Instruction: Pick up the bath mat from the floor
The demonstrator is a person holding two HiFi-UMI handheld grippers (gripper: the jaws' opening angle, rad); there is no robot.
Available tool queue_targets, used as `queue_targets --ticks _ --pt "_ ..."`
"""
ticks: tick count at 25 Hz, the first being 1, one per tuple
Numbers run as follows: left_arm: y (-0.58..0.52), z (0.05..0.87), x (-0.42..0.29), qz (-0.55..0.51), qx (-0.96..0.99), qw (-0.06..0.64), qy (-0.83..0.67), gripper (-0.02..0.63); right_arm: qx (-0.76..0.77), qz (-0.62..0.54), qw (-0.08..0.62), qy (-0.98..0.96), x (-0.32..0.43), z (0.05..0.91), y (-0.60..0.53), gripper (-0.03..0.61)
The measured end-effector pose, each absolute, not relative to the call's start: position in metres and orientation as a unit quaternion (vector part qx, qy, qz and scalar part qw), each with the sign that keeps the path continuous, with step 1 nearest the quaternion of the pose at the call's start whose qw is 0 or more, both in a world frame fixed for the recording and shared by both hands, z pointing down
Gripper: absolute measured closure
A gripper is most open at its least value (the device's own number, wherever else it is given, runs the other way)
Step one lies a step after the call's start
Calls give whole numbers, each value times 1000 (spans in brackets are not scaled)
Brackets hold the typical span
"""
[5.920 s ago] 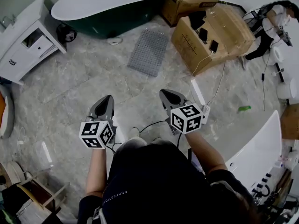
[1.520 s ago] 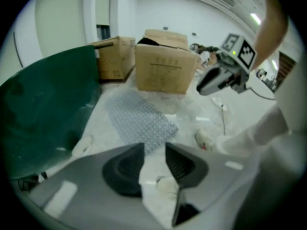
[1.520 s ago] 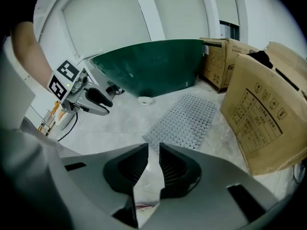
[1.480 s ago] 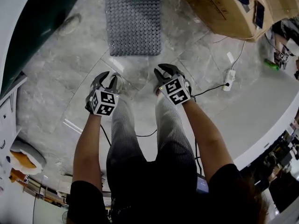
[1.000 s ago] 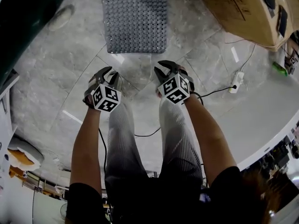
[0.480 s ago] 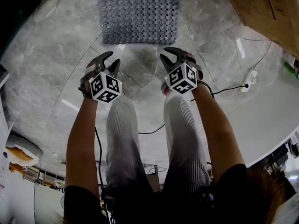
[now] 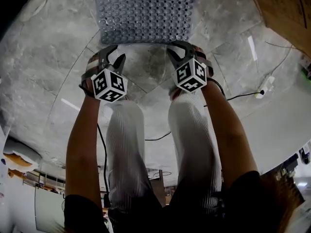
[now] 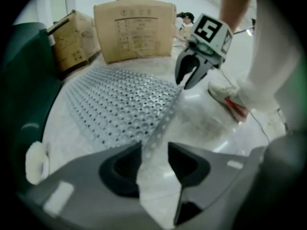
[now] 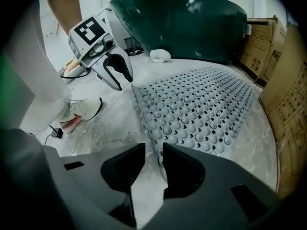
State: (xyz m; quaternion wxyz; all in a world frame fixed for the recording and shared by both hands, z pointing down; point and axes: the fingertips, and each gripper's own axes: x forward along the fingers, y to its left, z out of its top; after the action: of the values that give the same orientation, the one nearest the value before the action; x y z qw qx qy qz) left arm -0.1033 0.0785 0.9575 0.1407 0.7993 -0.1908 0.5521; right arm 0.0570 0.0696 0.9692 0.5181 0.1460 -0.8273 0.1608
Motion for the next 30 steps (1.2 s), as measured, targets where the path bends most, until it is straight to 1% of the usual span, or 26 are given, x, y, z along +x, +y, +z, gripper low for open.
queue_targets --ticks 6,12,24,30 --pt "69 981 -98 555 804 104 -185 439 121 132 521 -835 53 992 70 463" --pt "51 975 -97 534 819 52 -204 439 103 108 522 -840 49 1004 76 460" --pt "55 971 -105 542 814 61 -203 439 115 113 522 -838 50 1007 73 460" --pt "59 983 -112 555 807 70 -190 437 114 110 527 -835 51 1011 74 460"
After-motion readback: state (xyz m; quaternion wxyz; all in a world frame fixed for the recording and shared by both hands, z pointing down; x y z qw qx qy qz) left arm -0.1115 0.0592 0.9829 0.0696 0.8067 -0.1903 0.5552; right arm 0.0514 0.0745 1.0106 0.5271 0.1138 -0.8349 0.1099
